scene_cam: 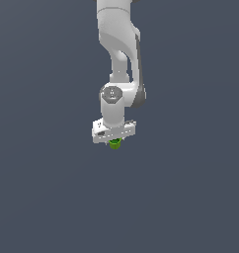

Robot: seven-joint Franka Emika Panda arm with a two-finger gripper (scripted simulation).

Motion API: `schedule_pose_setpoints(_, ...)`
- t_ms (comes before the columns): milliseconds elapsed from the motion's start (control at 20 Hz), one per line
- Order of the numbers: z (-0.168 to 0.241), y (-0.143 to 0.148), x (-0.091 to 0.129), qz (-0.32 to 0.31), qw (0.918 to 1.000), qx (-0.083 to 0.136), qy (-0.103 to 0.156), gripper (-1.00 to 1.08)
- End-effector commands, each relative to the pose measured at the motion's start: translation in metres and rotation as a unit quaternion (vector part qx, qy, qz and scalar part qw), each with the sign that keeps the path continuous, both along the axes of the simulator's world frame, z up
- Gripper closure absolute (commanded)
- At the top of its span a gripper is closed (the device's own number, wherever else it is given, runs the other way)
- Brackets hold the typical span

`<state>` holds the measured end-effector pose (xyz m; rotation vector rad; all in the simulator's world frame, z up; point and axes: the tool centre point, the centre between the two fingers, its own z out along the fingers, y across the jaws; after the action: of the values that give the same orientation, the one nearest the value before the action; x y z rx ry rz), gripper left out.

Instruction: Pick up the object and move it to a goal position.

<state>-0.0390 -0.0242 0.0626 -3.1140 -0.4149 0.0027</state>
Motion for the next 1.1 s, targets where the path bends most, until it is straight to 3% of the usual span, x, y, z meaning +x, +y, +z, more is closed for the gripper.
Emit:
schedule_pose_setpoints(0,0.014,-0.004,0.000,0.000,1.0000,0.000,-0.001,1.08)
schedule_pose_setpoints(350,0.071,-0.020,-0.004,0.000,1.0000,0.000,-0.001,1.08)
schedule_pose_setpoints(1050,0.227,-0.065,-0.012,0.000,1.0000,0.001,-0.001,1.08)
